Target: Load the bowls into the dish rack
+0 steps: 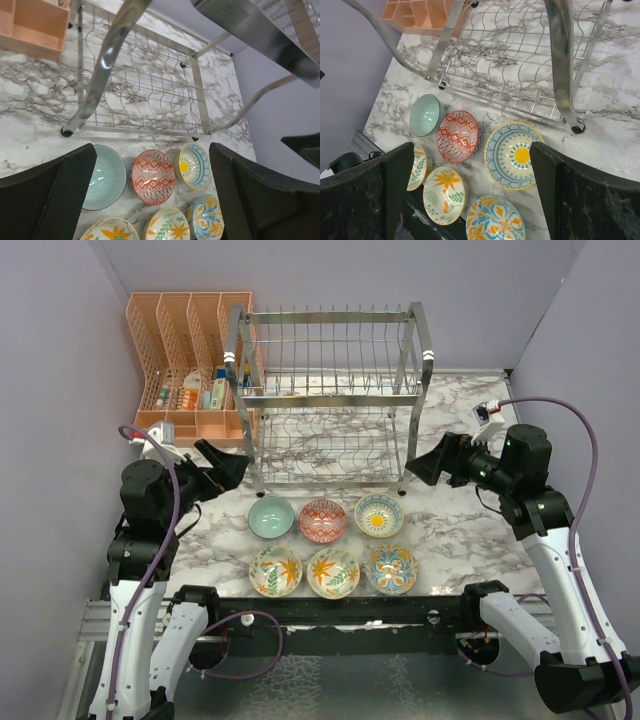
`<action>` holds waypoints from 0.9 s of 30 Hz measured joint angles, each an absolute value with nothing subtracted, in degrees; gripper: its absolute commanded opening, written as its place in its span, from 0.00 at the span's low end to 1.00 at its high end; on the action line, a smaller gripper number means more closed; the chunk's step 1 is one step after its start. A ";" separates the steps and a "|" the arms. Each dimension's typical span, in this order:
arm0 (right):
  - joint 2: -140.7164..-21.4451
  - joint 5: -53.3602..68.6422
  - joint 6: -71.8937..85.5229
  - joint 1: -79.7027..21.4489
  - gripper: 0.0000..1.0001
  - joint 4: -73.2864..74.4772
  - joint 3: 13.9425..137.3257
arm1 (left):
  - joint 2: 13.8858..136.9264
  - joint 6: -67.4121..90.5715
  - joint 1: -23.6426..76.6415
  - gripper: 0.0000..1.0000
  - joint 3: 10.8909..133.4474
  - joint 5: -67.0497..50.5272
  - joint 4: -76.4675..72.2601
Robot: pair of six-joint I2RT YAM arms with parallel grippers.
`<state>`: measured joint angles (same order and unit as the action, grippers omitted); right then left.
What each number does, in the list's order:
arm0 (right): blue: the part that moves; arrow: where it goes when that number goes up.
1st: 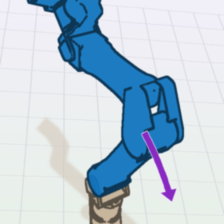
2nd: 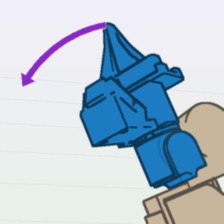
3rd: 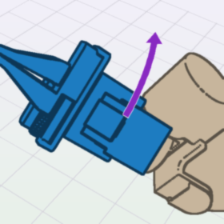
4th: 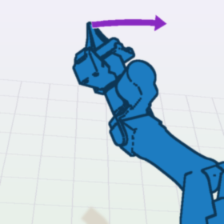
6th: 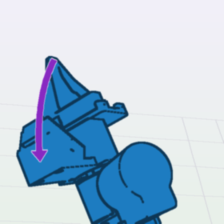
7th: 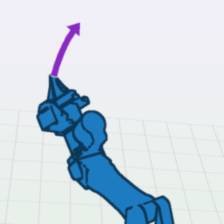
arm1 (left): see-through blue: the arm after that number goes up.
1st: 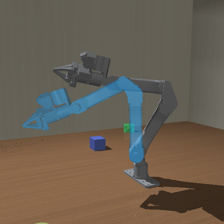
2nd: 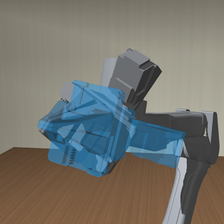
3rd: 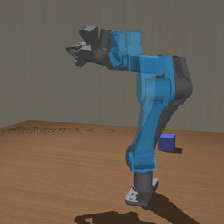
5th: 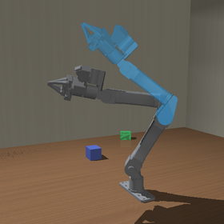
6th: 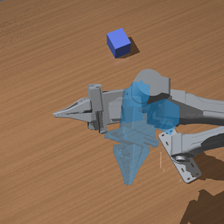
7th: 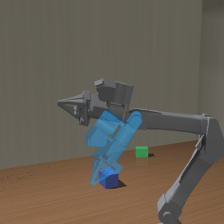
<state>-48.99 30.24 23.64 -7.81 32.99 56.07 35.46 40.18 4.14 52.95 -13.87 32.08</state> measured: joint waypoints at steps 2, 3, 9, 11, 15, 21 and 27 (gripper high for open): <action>-48.99 30.15 23.62 -7.81 1.00 33.01 56.07 | 35.46 38.26 4.14 0.99 52.69 -17.21 30.44; -48.99 30.13 23.59 -7.81 1.00 33.04 56.07 | 35.46 37.36 4.14 1.00 52.53 -18.79 29.74; -48.93 30.98 23.24 -7.81 1.00 33.10 56.03 | 35.31 33.85 4.16 0.99 50.61 -27.00 26.52; -48.62 31.51 23.24 -7.81 1.00 33.06 55.51 | 35.31 33.21 4.16 0.99 49.54 -29.02 25.96; -47.55 32.32 23.24 -7.94 1.00 33.08 53.84 | 35.38 32.58 4.16 0.99 46.57 -32.01 25.32; -47.48 32.82 23.38 -8.95 1.00 32.84 52.84 | 37.08 32.80 4.16 0.99 43.03 -35.07 24.75; -51.31 29.93 25.04 -18.06 1.00 29.93 52.86 | 40.82 33.06 4.71 1.00 42.61 -35.51 23.99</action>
